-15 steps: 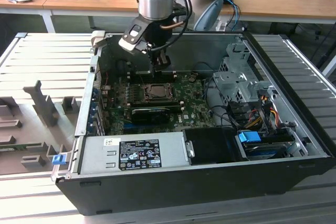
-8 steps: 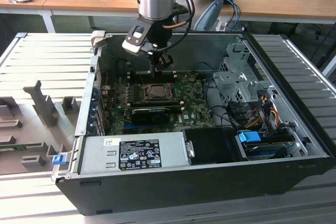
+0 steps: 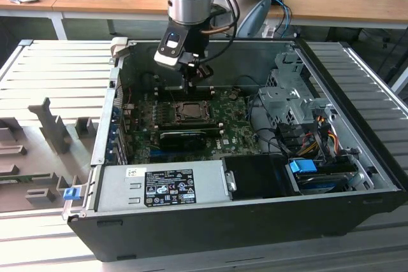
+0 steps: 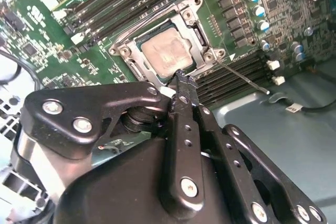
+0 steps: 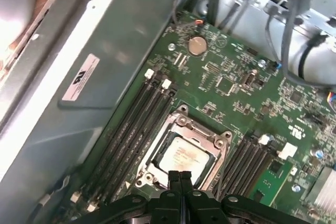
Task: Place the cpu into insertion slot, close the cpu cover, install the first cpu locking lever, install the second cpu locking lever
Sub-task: 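Install the first cpu locking lever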
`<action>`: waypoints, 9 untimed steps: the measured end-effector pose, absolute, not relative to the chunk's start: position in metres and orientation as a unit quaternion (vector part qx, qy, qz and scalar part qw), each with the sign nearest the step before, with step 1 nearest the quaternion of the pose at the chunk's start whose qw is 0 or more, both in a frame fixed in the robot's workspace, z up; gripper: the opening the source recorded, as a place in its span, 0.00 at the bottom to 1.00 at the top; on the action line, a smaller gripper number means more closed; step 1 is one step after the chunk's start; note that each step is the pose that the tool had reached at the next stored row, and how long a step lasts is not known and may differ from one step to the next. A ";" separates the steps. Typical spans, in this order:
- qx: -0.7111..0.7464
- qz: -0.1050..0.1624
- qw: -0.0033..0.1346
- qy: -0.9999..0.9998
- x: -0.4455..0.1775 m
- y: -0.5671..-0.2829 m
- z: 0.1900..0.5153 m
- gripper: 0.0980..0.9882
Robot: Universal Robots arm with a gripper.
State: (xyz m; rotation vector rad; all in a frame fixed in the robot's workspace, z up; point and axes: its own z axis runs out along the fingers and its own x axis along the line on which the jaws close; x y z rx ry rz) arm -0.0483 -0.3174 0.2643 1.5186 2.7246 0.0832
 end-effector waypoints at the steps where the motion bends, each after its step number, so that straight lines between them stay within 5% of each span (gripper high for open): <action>1: 0.482 0.027 0.011 0.876 -0.048 -0.317 0.264 0.01; 9: 0.451 0.027 0.010 0.892 -0.048 -0.317 0.264 0.01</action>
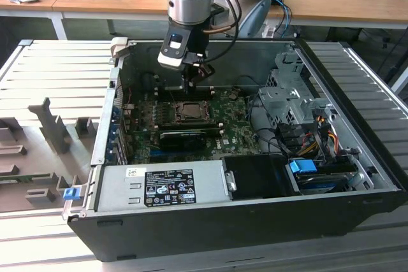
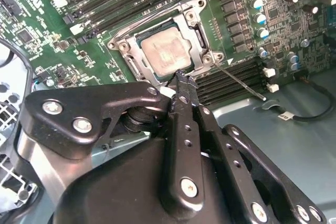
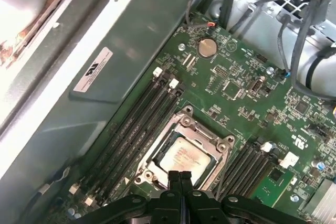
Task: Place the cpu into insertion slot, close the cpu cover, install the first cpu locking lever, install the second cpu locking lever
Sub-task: 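Install the first cpu locking lever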
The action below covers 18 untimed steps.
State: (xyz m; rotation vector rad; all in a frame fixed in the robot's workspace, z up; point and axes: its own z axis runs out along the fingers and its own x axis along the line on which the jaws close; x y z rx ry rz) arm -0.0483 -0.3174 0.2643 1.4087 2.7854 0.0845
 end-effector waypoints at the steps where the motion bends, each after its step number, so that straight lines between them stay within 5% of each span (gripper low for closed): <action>1: 0.446 0.027 0.009 0.894 -0.048 -0.317 0.264 0.01; 18: 0.379 0.028 0.007 0.925 -0.048 -0.317 0.264 0.01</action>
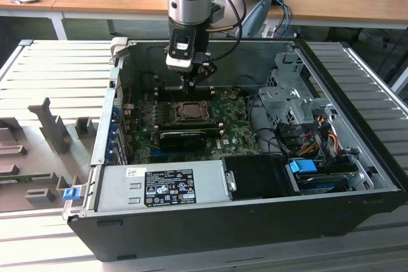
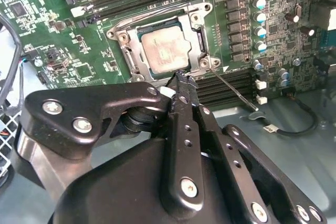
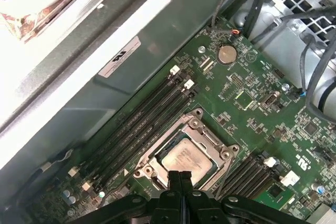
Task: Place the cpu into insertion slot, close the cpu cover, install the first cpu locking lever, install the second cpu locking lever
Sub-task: 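Install the first cpu locking lever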
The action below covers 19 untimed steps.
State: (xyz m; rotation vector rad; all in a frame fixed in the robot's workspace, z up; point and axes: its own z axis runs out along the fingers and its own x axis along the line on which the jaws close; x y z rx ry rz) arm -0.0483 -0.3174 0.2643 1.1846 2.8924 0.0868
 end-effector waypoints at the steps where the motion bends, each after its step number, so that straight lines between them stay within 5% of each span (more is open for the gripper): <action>1: 0.375 0.028 0.007 0.927 -0.048 -0.317 0.264 0.01; 19: 0.222 0.031 0.001 0.974 -0.048 -0.317 0.264 0.01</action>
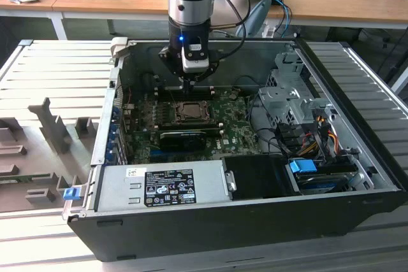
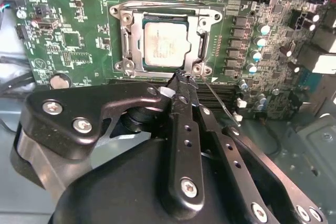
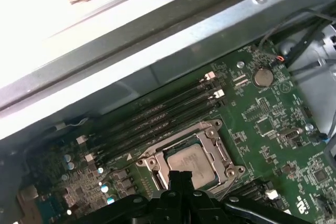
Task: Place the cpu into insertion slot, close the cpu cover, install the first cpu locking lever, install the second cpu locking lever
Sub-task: 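Install the first cpu locking lever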
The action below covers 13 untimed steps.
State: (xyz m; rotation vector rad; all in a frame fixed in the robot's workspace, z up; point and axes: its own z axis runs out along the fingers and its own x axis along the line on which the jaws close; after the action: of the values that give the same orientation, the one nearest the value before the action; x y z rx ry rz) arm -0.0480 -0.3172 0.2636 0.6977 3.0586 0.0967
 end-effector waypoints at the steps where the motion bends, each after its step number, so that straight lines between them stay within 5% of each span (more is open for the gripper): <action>1: 0.218 0.031 0.001 0.975 -0.048 -0.317 0.264 0.01; 13: 0.169 0.031 0.000 0.985 -0.048 -0.316 0.264 0.01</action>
State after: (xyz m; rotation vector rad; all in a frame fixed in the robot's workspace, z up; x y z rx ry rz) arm -0.0480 -0.3163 0.2636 0.5307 3.0954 0.0969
